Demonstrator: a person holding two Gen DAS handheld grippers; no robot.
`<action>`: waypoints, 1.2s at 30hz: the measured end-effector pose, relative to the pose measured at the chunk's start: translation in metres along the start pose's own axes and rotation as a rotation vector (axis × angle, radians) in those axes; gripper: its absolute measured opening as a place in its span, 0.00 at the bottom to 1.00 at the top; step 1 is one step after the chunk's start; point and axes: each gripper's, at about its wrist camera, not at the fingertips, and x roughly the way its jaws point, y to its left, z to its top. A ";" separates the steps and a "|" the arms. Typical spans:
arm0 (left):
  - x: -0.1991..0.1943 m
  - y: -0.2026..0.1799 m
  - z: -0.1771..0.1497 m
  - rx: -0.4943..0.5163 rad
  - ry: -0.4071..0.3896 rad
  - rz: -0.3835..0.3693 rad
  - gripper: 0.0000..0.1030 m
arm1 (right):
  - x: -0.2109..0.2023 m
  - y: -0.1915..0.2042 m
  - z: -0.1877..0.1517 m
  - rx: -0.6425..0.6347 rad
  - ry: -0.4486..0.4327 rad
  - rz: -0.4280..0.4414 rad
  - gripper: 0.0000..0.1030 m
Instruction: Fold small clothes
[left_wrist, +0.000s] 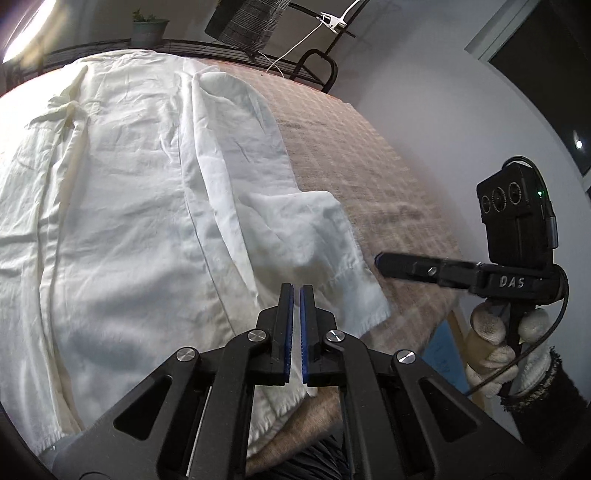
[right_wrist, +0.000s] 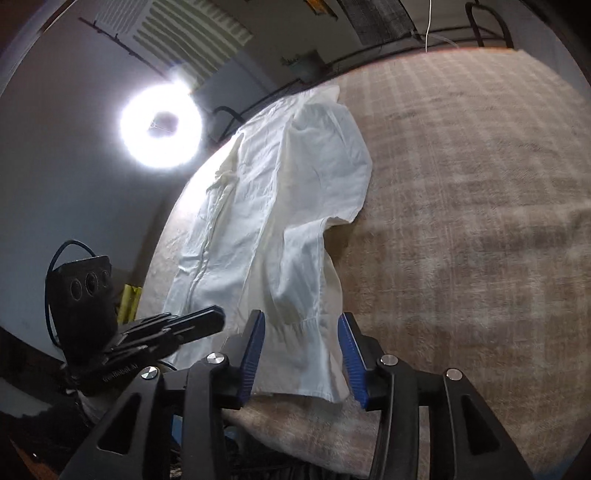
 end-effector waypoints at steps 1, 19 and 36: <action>0.002 0.000 -0.001 0.004 0.004 0.008 0.00 | 0.009 -0.003 0.000 0.015 0.030 -0.008 0.33; 0.023 0.017 0.006 -0.030 0.026 0.073 0.36 | 0.015 0.029 -0.004 -0.101 0.036 -0.168 0.34; 0.026 0.050 0.008 -0.132 0.116 -0.008 0.00 | 0.026 -0.006 -0.003 0.104 0.072 -0.033 0.01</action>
